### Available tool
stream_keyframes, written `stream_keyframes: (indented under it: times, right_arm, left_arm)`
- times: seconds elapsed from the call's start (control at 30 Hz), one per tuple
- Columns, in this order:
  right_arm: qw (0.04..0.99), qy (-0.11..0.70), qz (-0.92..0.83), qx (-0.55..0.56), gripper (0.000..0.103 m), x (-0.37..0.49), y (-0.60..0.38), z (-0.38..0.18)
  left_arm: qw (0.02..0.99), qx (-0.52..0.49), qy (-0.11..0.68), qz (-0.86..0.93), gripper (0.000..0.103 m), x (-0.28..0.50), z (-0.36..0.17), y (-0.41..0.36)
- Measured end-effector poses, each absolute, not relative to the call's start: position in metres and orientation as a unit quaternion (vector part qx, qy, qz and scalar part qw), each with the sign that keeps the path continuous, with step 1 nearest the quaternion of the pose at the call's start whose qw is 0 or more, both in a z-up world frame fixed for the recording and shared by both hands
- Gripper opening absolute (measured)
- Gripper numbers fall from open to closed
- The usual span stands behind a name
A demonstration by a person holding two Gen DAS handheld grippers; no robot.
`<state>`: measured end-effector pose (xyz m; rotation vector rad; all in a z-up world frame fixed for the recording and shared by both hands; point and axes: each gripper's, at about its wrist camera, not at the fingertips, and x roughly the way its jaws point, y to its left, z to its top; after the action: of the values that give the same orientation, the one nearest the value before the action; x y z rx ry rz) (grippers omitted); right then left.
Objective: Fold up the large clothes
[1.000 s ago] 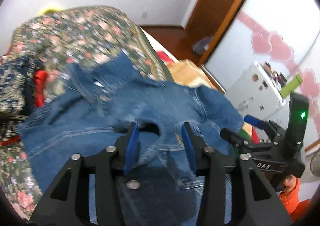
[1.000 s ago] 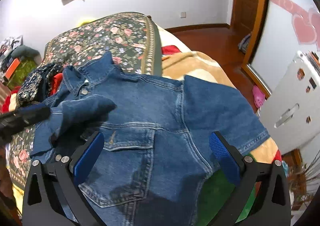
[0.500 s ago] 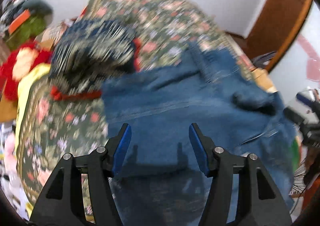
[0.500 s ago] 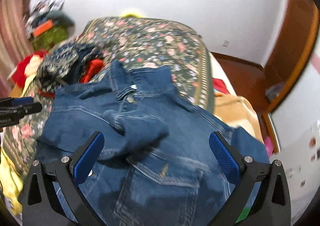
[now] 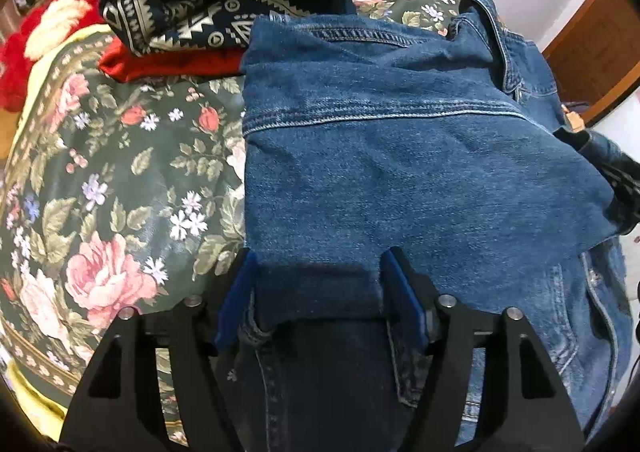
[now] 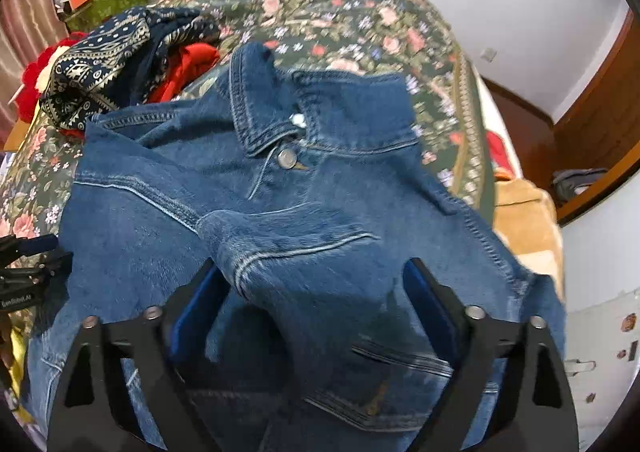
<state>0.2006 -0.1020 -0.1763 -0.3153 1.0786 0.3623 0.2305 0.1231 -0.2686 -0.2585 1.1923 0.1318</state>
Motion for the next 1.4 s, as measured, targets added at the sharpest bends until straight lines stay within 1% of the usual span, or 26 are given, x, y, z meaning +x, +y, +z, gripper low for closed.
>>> stream_keyframes:
  times: [0.03,0.07,0.1,0.13,0.17,0.27,0.33,0.37,0.5,0.7,0.8,0.9,1.0,1.1,1.17,1.23,1.3,1.4]
  right_arm:
    - [0.833,0.507,0.164,-0.152,0.075,0.201,-0.101,-0.177]
    - [0.835,0.503,0.159,-0.156,0.07,0.2,-0.1,-0.177]
    - [0.838,0.497,0.153,-0.163,0.06,0.2,-0.099,-0.176]
    - [0.84,0.493,0.152,-0.17,0.053,0.2,-0.098,-0.175]
    - [0.84,0.492,0.154,-0.17,0.039,0.201,-0.099,-0.173]
    - [0.846,0.486,0.158,-0.152,0.028,0.203,-0.103,-0.163]
    - [0.853,0.476,0.161,-0.138,0.015,0.203,-0.106,-0.153]
    - [0.858,0.47,0.157,-0.131,0.013,0.205,-0.109,-0.148]
    - [0.88,0.441,0.157,-0.075,0.011,0.209,-0.131,-0.116]
    - [0.904,0.389,0.171,-0.04,0.011,0.202,-0.153,-0.073]
    - [0.914,0.367,0.173,-0.025,0.011,0.194,-0.164,-0.064]
    - [0.912,0.374,0.169,-0.016,0.011,0.192,-0.174,-0.077]
    - [0.9,0.409,0.152,-0.005,0.011,0.197,-0.189,-0.105]
    - [0.874,0.465,0.138,0.024,0.012,0.204,-0.211,-0.143]
    - [0.863,0.486,0.131,0.035,0.012,0.203,-0.219,-0.16]
    - [0.856,0.501,0.122,0.04,0.018,0.199,-0.227,-0.173]
    - [0.855,0.505,0.11,0.045,0.029,0.196,-0.235,-0.179]
    - [0.851,0.51,0.109,0.063,0.038,0.191,-0.247,-0.184]
  left_arm:
    - [0.819,-0.116,0.558,0.062,0.067,0.231,-0.267,0.121]
    - [0.821,-0.112,0.557,0.062,0.068,0.231,-0.266,0.12]
    - [0.822,-0.111,0.556,0.063,0.07,0.231,-0.266,0.119]
    - [0.822,-0.112,0.555,0.064,0.07,0.231,-0.266,0.12]
    - [0.822,-0.116,0.554,0.064,0.071,0.23,-0.266,0.12]
    - [0.82,-0.132,0.554,0.064,0.072,0.229,-0.27,0.127]
    - [0.817,-0.142,0.556,0.065,0.071,0.227,-0.269,0.13]
    - [0.815,-0.142,0.557,0.066,0.071,0.227,-0.269,0.13]
    - [0.814,-0.126,0.564,0.068,0.071,0.228,-0.255,0.129]
    - [0.845,-0.118,0.517,0.068,0.071,0.237,-0.207,0.126]
    - [0.848,-0.119,0.512,0.066,0.071,0.243,-0.2,0.124]
    - [0.836,-0.119,0.533,0.059,0.071,0.25,-0.215,0.115]
    - [0.818,-0.107,0.563,0.054,0.071,0.253,-0.239,0.102]
    - [0.822,-0.111,0.555,0.056,0.072,0.247,-0.248,0.1]
    - [0.819,-0.123,0.558,0.054,0.072,0.245,-0.25,0.104]
    - [0.814,-0.137,0.562,0.056,0.074,0.243,-0.254,0.109]
    - [0.812,-0.135,0.564,0.061,0.08,0.238,-0.256,0.111]
    - [0.812,-0.128,0.566,0.063,0.081,0.229,-0.257,0.11]
